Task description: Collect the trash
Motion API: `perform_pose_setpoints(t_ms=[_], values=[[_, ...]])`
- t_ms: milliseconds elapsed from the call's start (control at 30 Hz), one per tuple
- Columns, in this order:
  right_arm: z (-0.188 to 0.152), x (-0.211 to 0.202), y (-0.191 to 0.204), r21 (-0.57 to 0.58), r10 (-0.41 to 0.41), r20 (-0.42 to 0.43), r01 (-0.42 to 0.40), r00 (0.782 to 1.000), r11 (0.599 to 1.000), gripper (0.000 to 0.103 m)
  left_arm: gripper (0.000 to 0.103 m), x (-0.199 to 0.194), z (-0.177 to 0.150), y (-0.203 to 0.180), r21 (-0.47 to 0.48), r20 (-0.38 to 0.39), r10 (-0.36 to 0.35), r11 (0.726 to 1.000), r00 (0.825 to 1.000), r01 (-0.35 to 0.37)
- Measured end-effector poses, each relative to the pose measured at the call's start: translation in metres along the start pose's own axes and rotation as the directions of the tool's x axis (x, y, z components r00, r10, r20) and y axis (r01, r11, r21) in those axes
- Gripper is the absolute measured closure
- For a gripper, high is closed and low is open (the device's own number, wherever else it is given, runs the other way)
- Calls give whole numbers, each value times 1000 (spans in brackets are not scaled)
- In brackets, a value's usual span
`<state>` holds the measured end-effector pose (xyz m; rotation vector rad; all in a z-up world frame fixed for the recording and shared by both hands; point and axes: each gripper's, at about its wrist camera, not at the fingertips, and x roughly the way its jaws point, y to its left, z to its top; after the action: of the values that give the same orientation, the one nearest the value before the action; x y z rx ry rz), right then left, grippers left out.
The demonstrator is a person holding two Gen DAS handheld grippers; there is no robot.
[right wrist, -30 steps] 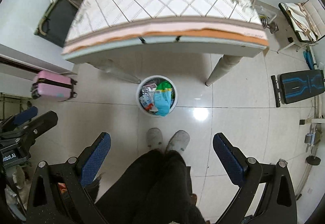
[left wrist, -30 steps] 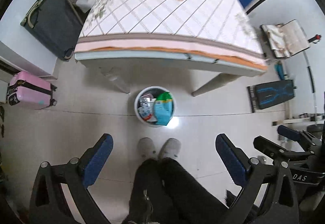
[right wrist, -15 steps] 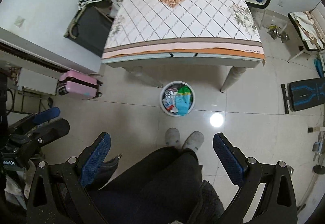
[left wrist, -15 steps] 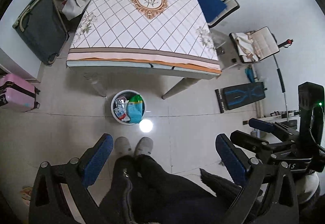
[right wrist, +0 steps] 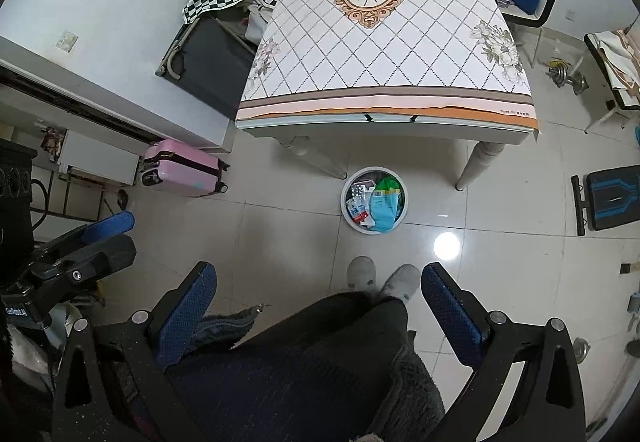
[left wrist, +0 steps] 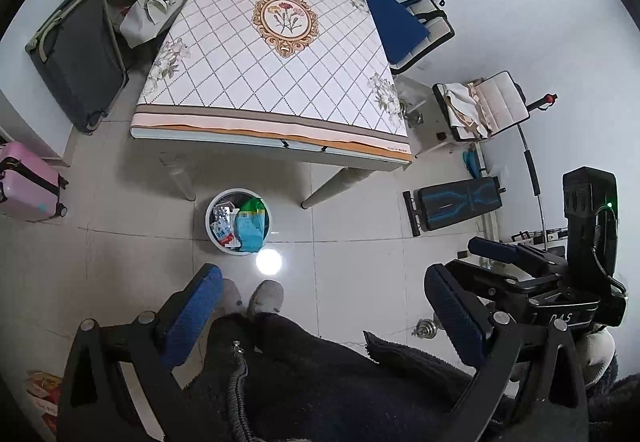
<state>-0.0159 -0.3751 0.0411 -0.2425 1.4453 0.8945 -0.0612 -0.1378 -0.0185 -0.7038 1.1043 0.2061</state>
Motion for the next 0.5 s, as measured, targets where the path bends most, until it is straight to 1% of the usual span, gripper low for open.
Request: perform_pose_setpoints(t_ms=[500], values=[[-5, -6, -3, 25, 4, 0, -4, 1000, 1000, 0, 0, 2, -2, -7, 42, -18, -9, 999, 1000, 10]])
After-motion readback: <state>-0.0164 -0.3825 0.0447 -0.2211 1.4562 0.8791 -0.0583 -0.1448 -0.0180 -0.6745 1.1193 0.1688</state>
